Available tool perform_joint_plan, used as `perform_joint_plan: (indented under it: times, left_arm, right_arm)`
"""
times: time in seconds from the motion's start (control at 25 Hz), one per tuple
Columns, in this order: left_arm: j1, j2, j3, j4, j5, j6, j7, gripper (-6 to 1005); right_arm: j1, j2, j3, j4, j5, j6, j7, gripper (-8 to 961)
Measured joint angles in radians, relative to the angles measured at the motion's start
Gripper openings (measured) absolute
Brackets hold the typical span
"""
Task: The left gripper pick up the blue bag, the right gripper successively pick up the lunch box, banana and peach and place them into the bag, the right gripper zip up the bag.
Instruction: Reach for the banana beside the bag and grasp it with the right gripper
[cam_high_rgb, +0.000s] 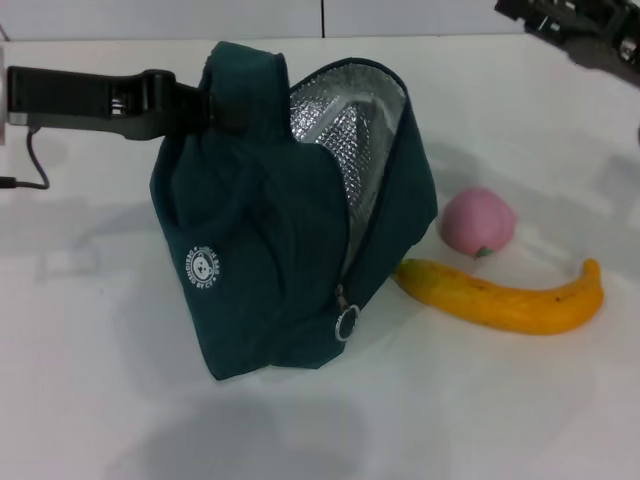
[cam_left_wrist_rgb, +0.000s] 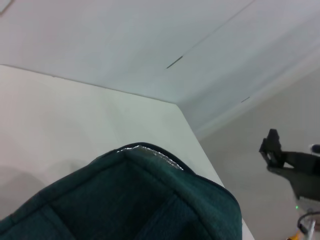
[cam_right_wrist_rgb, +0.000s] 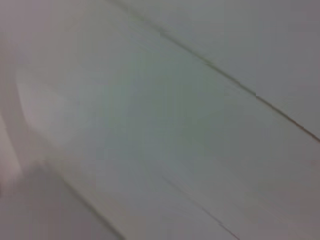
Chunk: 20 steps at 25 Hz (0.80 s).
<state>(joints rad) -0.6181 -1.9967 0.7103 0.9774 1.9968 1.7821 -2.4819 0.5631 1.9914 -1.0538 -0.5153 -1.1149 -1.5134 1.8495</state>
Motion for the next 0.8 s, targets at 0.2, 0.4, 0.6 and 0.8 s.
perform_joint_plan:
  times: [0.2,0.4,0.6,0.8]
  left_arm:
    - [0.018,0.007,0.001,0.000,-0.023,0.009,0.012,52]
    - [0.018,0.007,0.004,0.000,-0.029,0.010,0.019,53]
    - [0.016,0.007,0.007,0.000,-0.029,0.012,0.029,53]
    - [0.011,0.006,0.008,0.000,-0.029,0.015,0.031,54]
  right_arm:
    - [-0.058,-0.021,0.005,-0.289,-0.198,0.062,0.031,674]
    - [-0.024,-0.067,0.004,-0.524,-0.478,0.014,0.169,686]
    - [0.070,-0.098,0.019,-0.650,-0.743,-0.135,0.245,698]
    - [0.173,-0.130,0.014,-0.667,-0.923,-0.289,0.185,710]
